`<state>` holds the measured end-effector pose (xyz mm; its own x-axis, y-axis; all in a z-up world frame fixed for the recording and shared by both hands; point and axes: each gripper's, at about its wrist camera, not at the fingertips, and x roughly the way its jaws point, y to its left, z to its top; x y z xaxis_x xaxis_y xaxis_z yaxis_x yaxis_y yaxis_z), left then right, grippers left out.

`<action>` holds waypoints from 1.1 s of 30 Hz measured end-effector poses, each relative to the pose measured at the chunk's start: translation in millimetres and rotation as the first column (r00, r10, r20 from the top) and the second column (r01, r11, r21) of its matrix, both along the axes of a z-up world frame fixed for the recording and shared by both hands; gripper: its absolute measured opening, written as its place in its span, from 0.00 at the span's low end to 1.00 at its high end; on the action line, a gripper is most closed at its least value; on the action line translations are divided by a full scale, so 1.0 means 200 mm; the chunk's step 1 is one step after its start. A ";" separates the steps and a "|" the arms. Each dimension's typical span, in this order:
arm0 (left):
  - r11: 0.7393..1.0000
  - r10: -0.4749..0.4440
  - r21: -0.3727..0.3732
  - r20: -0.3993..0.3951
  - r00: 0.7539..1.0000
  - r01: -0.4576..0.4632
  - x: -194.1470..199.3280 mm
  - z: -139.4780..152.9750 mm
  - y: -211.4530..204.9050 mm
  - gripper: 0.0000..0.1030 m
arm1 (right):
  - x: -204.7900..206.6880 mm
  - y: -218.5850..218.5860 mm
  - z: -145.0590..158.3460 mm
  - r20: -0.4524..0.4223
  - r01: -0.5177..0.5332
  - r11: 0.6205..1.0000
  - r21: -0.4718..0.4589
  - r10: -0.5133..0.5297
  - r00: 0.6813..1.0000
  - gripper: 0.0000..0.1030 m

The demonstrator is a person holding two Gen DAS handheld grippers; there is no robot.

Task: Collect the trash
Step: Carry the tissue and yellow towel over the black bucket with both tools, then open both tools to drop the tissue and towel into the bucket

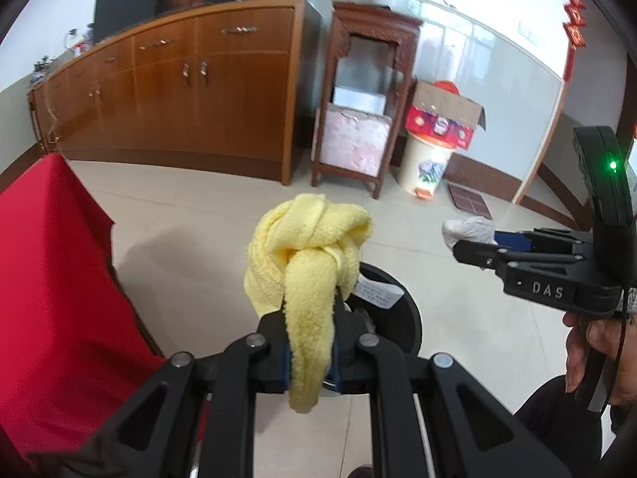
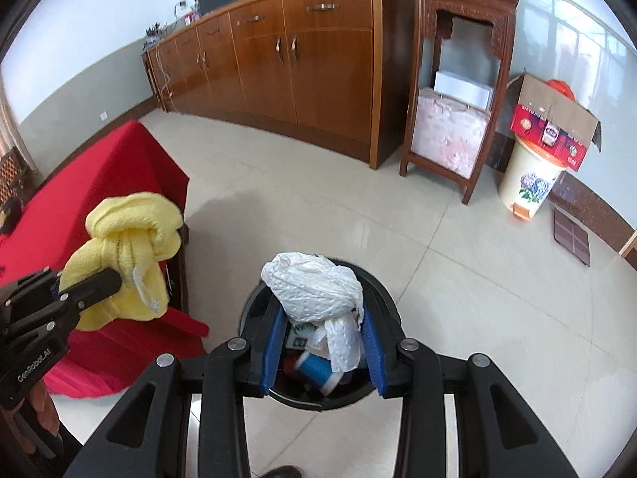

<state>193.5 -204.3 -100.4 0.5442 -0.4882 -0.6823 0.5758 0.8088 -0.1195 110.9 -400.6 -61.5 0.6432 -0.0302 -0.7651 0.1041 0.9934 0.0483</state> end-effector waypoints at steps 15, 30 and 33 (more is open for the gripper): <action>0.993 -0.109 0.042 -0.113 0.988 0.114 0.17 -0.31 -0.26 0.16 | 0.19 -0.10 -0.51 -0.177 -0.184 0.983 -0.015 0.178 0.968 0.38; 0.985 0.155 0.092 -0.067 0.986 -0.148 0.21 -0.37 -0.06 1.00 | 0.29 -0.21 -0.67 -0.240 -0.094 0.986 -0.139 0.059 0.969 1.00; 0.979 0.192 0.067 0.004 0.981 -0.192 0.14 -0.23 -0.03 1.00 | 0.21 -0.18 -0.50 -0.142 -0.004 0.989 -0.148 -0.017 0.990 1.00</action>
<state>222.1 -210.9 -146.5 0.6216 -0.3277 -0.7115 0.4087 0.9105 -0.0623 152.0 -437.2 -161.4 0.5276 -0.1534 -0.8355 0.1062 0.9878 -0.1143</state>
